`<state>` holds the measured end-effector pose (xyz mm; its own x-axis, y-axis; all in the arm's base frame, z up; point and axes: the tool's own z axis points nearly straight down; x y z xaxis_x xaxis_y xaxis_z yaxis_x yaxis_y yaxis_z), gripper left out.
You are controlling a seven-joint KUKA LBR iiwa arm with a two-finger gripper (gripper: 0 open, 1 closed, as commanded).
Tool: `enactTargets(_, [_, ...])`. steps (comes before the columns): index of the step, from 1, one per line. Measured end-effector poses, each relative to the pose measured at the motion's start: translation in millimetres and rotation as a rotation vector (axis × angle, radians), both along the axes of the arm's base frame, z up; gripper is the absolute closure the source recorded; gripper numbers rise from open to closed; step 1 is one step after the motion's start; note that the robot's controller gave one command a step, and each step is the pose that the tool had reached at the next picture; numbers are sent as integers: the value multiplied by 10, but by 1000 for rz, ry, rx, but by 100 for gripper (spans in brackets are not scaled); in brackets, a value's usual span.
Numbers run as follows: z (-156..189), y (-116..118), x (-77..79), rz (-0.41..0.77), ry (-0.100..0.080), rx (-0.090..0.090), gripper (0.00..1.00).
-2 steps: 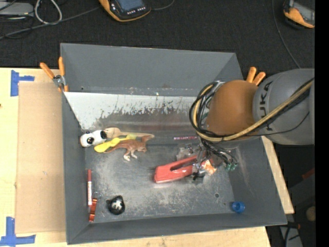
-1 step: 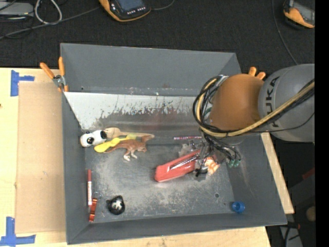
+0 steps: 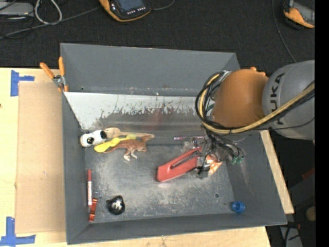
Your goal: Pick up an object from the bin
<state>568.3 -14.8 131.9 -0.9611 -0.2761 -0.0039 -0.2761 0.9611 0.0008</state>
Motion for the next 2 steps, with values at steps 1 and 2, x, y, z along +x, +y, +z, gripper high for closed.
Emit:
enactTargets(1, [471, 8, -15, -1, 7, 1, 100])
enactTargets(2, [841, 6, -2, -3, 2, 0, 100])
